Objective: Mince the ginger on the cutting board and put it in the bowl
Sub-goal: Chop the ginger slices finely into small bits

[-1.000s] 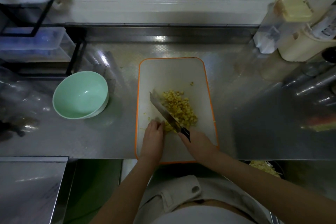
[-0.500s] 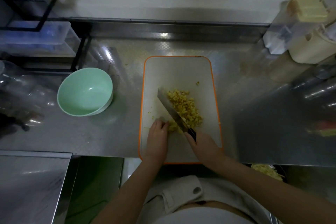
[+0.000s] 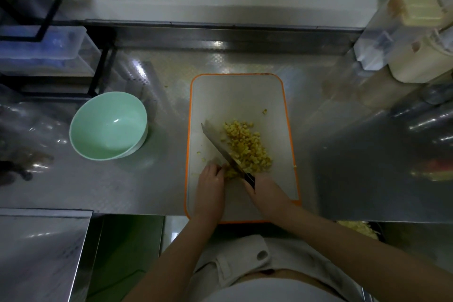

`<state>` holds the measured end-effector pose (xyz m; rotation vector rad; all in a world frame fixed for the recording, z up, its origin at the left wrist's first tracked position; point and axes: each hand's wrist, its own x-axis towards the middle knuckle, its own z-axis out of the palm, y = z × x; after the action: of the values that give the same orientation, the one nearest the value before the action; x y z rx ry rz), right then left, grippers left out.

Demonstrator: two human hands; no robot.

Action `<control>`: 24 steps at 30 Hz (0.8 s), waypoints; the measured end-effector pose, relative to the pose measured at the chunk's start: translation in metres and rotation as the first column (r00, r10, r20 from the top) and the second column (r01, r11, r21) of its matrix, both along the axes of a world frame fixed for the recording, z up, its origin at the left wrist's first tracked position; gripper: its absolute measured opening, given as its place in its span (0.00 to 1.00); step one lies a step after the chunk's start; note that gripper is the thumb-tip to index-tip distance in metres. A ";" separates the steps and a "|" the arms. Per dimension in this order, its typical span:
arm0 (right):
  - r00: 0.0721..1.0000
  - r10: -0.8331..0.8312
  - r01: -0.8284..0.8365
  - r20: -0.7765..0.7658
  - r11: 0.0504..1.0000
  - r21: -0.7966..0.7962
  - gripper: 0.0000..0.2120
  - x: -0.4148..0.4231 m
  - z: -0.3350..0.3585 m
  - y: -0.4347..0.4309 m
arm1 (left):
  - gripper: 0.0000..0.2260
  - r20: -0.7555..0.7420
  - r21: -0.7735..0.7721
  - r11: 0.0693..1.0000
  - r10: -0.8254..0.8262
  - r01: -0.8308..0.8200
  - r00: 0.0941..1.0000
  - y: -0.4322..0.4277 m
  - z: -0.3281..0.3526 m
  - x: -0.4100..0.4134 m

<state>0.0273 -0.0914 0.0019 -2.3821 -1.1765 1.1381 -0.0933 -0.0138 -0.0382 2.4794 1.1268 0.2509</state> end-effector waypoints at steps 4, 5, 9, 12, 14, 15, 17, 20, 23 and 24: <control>1.000 0.007 -0.008 0.004 1.000 0.017 0.18 0.008 -0.003 0.001 | 0.21 -0.006 -0.006 1.000 -0.008 0.008 1.000 0.000 -0.001 0.000; 1.000 0.001 -0.001 -0.004 0.999 0.032 0.18 0.012 -0.002 0.002 | 0.21 -0.004 -0.007 1.000 -0.010 0.010 1.000 0.000 0.000 0.000; 1.000 0.027 -0.028 0.015 0.995 0.093 0.15 0.017 0.002 0.007 | 0.19 0.018 -0.043 0.999 0.002 -0.001 1.000 0.001 0.002 0.000; 1.000 0.016 -0.018 0.019 0.992 0.126 0.14 0.021 0.007 0.010 | 0.16 0.015 -0.140 0.989 0.060 -0.057 0.998 0.001 0.006 0.006; 1.000 0.010 -0.011 0.006 0.988 0.153 0.14 0.024 0.013 0.009 | 0.12 0.029 -0.243 0.963 0.129 -0.119 0.991 0.002 0.009 0.009; 1.000 0.010 -0.010 0.003 0.986 0.166 0.14 0.024 0.016 0.007 | 0.12 0.029 -0.256 0.959 0.136 -0.124 0.990 0.003 0.010 0.008; 1.000 0.010 -0.011 0.004 0.983 0.182 0.15 0.023 0.022 0.004 | 0.14 0.001 -0.222 0.972 0.081 -0.079 0.997 0.004 0.010 0.006; 1.000 0.012 -0.012 0.002 0.984 0.180 0.13 0.020 0.023 0.000 | 0.21 -0.038 -0.217 0.975 0.036 -0.044 0.999 0.006 0.011 0.004; 1.000 0.007 -0.003 -0.022 0.985 0.173 0.13 0.019 0.020 -0.003 | 0.23 -0.014 -0.276 0.957 0.083 -0.084 0.996 0.006 0.016 0.007; 1.000 0.006 -0.001 -0.029 0.985 0.171 0.13 0.020 0.019 -0.004 | 0.22 -0.007 -0.284 0.954 0.096 -0.094 0.995 0.006 0.016 0.008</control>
<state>0.0469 -0.0957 0.0212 -2.2293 -1.2166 1.0245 -0.0850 -0.0073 -0.0222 2.1753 1.1902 0.1142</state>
